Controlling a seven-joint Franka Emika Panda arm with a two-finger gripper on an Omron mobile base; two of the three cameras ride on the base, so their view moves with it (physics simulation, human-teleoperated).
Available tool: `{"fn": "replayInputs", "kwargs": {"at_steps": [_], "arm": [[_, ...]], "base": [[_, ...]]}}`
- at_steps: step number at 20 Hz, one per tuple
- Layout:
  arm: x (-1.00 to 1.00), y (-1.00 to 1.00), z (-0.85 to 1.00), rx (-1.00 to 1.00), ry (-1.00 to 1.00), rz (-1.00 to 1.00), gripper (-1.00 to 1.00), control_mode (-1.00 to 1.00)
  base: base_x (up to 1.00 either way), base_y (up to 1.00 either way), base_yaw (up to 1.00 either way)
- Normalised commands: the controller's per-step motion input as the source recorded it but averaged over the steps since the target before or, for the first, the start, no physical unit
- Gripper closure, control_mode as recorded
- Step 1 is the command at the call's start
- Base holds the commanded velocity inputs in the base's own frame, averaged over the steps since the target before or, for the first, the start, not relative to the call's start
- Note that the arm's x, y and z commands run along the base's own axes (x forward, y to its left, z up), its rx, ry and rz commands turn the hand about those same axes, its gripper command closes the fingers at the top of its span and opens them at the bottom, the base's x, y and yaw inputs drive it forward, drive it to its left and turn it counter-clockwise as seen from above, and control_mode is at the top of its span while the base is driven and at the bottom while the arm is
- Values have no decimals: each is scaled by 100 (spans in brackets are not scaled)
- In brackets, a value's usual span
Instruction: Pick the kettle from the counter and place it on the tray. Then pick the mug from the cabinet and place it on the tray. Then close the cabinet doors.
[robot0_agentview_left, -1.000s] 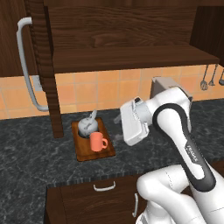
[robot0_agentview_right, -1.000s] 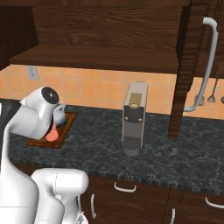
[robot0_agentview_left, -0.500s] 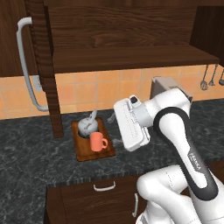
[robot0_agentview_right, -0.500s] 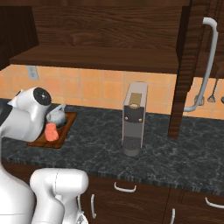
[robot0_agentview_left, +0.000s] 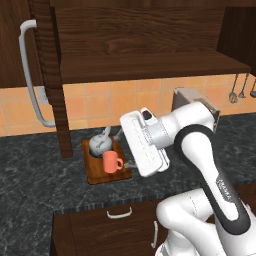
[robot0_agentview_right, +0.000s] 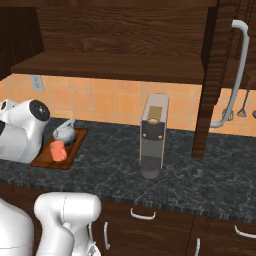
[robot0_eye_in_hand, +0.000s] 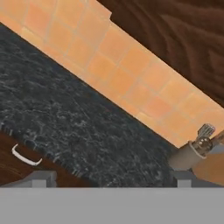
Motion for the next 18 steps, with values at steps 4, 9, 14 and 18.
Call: {"fn": "replayInputs", "kwargs": {"at_steps": [4,9,14,18], "arm": [[-12,39,19,0,-28,17,-100,-100],[-21,39,24,0,-33,14,-100,-100],[-28,47,38,0,-42,13,-100,-100],[-32,48,41,0,-36,2,-100,-100]], "base": [[0,0,0],[0,0,0],[0,0,0],[0,0,0]]}}
